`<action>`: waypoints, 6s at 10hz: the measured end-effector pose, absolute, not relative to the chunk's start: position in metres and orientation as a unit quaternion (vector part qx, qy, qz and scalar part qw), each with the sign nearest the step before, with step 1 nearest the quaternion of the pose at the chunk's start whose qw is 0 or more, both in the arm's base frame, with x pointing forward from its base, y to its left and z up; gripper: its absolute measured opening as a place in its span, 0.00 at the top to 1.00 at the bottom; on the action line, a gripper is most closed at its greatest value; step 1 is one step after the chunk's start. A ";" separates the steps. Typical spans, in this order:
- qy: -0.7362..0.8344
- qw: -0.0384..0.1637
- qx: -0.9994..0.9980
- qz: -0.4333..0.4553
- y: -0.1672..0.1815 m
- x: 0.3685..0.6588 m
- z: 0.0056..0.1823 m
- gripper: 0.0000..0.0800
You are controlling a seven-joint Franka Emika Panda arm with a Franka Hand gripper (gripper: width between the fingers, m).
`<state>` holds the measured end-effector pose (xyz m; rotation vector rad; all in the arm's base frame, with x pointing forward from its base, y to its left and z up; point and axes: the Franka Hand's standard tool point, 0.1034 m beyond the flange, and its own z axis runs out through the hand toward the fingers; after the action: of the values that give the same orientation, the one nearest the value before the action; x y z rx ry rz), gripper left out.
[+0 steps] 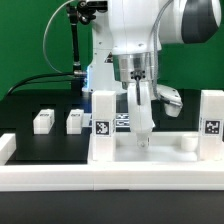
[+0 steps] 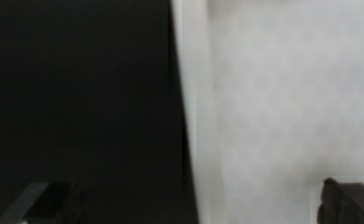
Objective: Assemble desk
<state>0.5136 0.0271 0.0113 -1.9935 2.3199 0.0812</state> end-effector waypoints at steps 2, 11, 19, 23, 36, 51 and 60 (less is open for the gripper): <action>0.758 0.040 -0.651 0.027 0.027 0.513 0.011 0.43; 0.754 0.040 -0.655 0.027 0.028 0.513 0.010 0.92; 0.643 0.040 -0.765 0.013 0.009 0.504 0.011 0.92; 0.506 0.040 -0.862 0.021 -0.019 0.491 0.010 0.92; 0.057 0.008 -0.998 -0.010 -0.040 0.534 0.011 0.92; -0.624 -0.087 -0.776 -0.030 -0.013 0.623 0.037 0.92; -0.645 -0.093 -0.758 -0.040 0.019 0.652 0.038 0.92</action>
Offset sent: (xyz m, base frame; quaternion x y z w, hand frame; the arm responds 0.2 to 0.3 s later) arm 0.0000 0.0000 0.0000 0.0000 0.0000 0.0000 1.0000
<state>0.6523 0.0194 0.0377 2.2495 1.9145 0.1193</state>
